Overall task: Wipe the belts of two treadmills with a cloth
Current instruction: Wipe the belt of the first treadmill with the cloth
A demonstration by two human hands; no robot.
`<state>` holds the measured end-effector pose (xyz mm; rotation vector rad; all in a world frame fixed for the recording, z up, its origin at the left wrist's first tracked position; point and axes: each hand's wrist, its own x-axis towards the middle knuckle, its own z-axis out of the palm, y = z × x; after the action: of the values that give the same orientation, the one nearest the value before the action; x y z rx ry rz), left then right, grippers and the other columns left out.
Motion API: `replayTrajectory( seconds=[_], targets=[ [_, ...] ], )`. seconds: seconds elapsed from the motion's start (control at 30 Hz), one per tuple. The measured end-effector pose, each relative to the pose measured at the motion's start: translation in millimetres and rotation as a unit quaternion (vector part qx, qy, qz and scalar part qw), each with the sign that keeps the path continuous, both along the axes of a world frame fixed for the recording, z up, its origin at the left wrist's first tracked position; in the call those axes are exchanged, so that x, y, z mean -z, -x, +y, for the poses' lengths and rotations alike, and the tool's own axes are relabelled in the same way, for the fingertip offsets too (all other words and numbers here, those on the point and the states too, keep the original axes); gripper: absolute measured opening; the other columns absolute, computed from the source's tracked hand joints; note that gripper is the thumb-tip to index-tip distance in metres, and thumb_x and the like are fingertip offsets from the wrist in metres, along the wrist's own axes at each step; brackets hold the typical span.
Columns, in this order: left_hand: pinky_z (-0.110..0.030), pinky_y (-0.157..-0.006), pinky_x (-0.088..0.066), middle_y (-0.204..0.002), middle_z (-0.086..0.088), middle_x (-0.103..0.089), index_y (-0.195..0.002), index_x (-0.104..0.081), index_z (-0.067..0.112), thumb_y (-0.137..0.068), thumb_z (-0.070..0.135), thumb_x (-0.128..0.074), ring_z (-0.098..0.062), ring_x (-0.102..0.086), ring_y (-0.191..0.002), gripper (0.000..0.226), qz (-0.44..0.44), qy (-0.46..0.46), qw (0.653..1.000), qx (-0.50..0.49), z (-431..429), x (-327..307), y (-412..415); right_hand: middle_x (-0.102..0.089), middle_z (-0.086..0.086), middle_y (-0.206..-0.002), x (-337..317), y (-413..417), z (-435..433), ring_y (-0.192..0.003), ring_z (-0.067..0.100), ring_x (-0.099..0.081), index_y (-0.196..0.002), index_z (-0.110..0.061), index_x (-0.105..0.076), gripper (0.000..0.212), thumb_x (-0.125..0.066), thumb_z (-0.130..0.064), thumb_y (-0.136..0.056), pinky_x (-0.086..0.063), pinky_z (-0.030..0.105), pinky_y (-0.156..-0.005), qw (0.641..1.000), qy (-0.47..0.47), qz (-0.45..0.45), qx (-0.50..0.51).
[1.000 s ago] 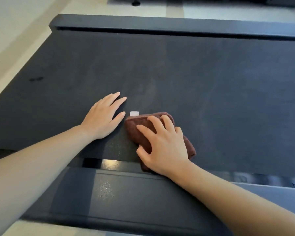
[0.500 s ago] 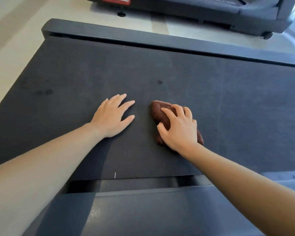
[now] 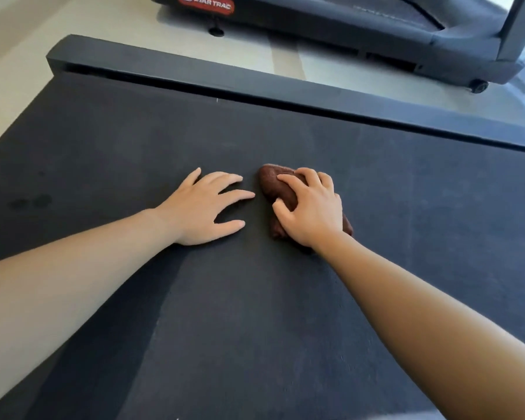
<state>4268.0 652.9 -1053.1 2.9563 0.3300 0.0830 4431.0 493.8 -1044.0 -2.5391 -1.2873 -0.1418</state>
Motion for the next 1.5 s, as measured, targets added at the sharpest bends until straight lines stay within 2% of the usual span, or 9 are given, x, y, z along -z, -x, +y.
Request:
replayTrajectory(
  seconds=[0.17,0.27,0.5,0.7,0.87,1.03,1.1,1.23,1.5],
  targets=[
    [-0.048,-0.115,-0.001,-0.155,0.011,-0.014,-0.142,-0.022,0.046,-0.084,0.065,-0.032,-0.011,-0.007,-0.143,0.062,0.007,0.007,0.999,-0.031,30.5,0.5,-28.1,-0.042,-0.004,-0.137,2.4,-67.0,67.2,-0.126,0.026,-0.029,-0.129,-0.037,-0.051,0.05,-0.041,-0.053,-0.083,-0.036,0.046,-0.091,1.0,-0.005,-0.002,-0.029],
    [-0.048,-0.116,-0.003,-0.155,0.011,-0.014,-0.142,-0.021,0.046,-0.082,0.067,-0.029,-0.011,-0.008,-0.143,0.064,0.002,0.009,0.997,-0.081,44.6,2.4,-45.1,-0.043,-0.002,-0.136,2.7,-97.0,103.7,-0.124,0.027,-0.031,-0.127,-0.037,-0.052,0.053,-0.038,-0.054,-0.08,-0.036,0.046,-0.088,0.999,-0.009,-0.002,-0.045],
    [-0.047,-0.115,-0.006,-0.153,0.015,-0.017,-0.141,-0.022,0.049,-0.08,0.07,-0.027,-0.008,-0.01,-0.143,0.064,-0.024,0.009,0.996,-0.083,47.8,9.0,-46.0,-0.045,-0.001,-0.133,1.6,-130.3,150.9,-0.121,0.028,-0.034,-0.128,-0.035,-0.052,0.051,-0.04,-0.053,-0.081,-0.035,0.045,-0.086,0.999,-0.005,0.0,-0.039],
    [-0.046,-0.116,-0.005,-0.153,0.014,-0.018,-0.141,-0.025,0.048,-0.081,0.068,-0.03,-0.008,-0.01,-0.143,0.063,-0.018,0.021,0.996,-0.085,44.5,4.3,-45.1,-0.041,0.0,-0.137,1.1,-107.4,109.1,-0.124,0.03,-0.031,-0.129,-0.033,-0.05,0.052,-0.043,-0.054,-0.082,-0.036,0.047,-0.088,0.997,0.015,-0.012,-0.071],
    [-0.043,-0.116,-0.004,-0.157,0.011,-0.012,-0.145,-0.024,0.041,-0.089,0.059,-0.033,-0.011,-0.006,-0.144,0.059,0.019,0.028,0.996,-0.08,39.5,-3.6,-38.4,-0.043,-0.004,-0.136,1.2,-56.2,46.4,-0.124,0.028,-0.032,-0.125,-0.036,-0.054,0.053,-0.039,-0.055,-0.078,-0.038,0.047,-0.087,0.996,-0.016,-0.009,-0.09],
    [-0.038,-0.116,-0.008,-0.157,0.014,-0.006,-0.146,-0.015,0.044,-0.09,0.063,-0.021,-0.008,-0.005,-0.144,0.059,0.047,-0.002,0.999,-0.007,59.2,-9.4,17.8,-0.05,-0.006,-0.133,4.9,-18.5,29.6,-0.124,0.024,-0.037,-0.121,-0.037,-0.059,0.05,-0.04,-0.053,-0.077,-0.038,0.043,-0.088,0.99,-0.056,-0.013,-0.13],
    [-0.038,-0.115,-0.005,-0.157,0.017,-0.004,-0.144,-0.014,0.05,-0.087,0.066,-0.017,-0.004,-0.002,-0.144,0.059,0.052,-0.007,0.999,-0.005,73.6,-9.6,42.1,-0.05,-0.007,-0.134,2.5,-16.0,49.4,-0.126,0.024,-0.036,-0.121,-0.039,-0.059,0.05,-0.04,-0.053,-0.078,-0.037,0.045,-0.093,0.99,-0.047,-0.001,-0.131],
    [-0.035,-0.116,-0.003,-0.157,0.012,-0.007,-0.142,-0.016,0.051,-0.082,0.068,-0.019,-0.008,-0.004,-0.145,0.063,0.02,0.023,0.996,-0.079,88.6,-2.8,52.2,-0.048,-0.006,-0.136,4.4,-17.9,117.1,-0.127,0.025,-0.035,-0.124,-0.039,-0.056,0.051,-0.039,-0.055,-0.078,-0.034,0.047,-0.096,0.992,-0.031,-0.016,-0.125],
    [-0.03,-0.114,0.003,-0.157,0.014,-0.002,-0.143,-0.008,0.052,-0.085,0.067,-0.02,-0.006,0.001,-0.144,0.061,-0.011,0.01,0.998,-0.065,94.5,10.0,49.5,-0.048,-0.002,-0.136,3.0,-51.6,238.2,-0.126,0.026,-0.035,-0.127,-0.037,-0.053,0.054,-0.037,-0.053,-0.079,-0.034,0.048,-0.098,0.993,-0.012,-0.009,-0.114]
  ],
)
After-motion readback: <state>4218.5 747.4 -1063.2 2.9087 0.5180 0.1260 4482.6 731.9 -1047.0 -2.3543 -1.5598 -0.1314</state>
